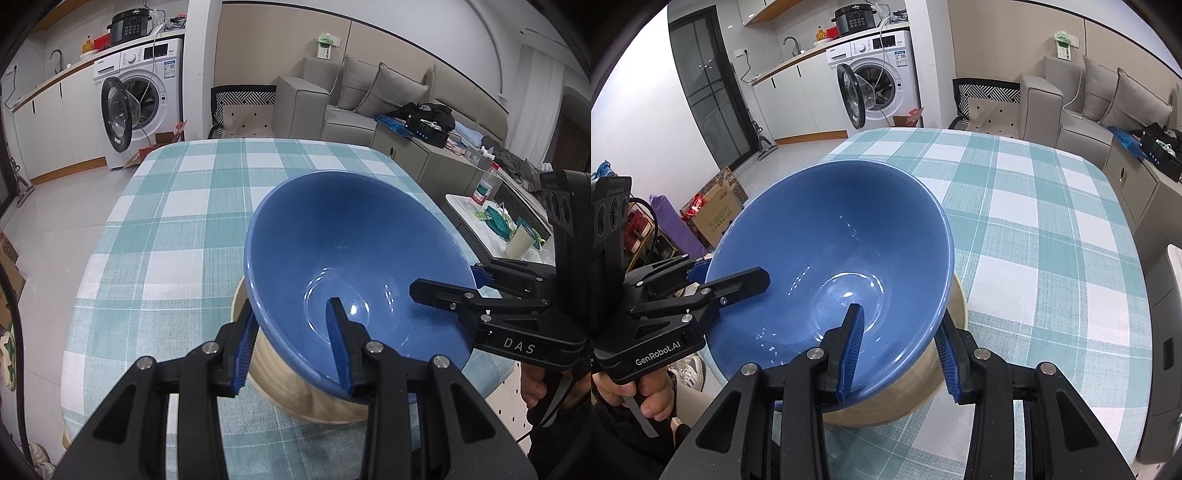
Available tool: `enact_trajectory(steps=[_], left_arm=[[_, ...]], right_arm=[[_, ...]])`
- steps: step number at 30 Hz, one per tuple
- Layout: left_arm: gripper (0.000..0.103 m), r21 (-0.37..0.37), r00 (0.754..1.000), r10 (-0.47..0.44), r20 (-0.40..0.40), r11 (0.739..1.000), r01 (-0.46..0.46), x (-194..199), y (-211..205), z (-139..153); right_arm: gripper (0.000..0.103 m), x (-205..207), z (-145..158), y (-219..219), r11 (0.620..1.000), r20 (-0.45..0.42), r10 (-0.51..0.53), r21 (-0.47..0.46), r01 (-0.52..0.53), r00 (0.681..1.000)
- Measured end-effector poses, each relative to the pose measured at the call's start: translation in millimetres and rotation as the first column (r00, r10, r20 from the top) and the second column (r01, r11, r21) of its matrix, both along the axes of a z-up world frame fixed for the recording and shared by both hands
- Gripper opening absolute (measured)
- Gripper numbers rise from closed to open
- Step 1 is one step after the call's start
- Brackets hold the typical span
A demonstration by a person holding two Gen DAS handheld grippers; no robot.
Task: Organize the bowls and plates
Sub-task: 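Lift the bowl stack with both grippers and carry it over the cream plates, then lower the bowl stack onto the cream plates and open both grippers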
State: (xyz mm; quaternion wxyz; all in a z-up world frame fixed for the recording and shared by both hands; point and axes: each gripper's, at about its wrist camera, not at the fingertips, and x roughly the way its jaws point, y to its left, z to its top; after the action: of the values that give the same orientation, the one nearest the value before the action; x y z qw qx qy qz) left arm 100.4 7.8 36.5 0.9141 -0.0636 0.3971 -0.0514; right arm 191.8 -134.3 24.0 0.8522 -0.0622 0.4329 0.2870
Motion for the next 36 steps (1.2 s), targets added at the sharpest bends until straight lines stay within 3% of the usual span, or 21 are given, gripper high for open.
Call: enact_trajectory(steps=[36], left_arm=[[0.036,0.0,1.0,-0.008,-0.028,1.0,0.008,0.1,-0.6,-10.5]], right_arm=[[0.039,-4.6,-2.0,-0.4,1.0,-0.007,0.001,-0.003,-0.001,1.0]])
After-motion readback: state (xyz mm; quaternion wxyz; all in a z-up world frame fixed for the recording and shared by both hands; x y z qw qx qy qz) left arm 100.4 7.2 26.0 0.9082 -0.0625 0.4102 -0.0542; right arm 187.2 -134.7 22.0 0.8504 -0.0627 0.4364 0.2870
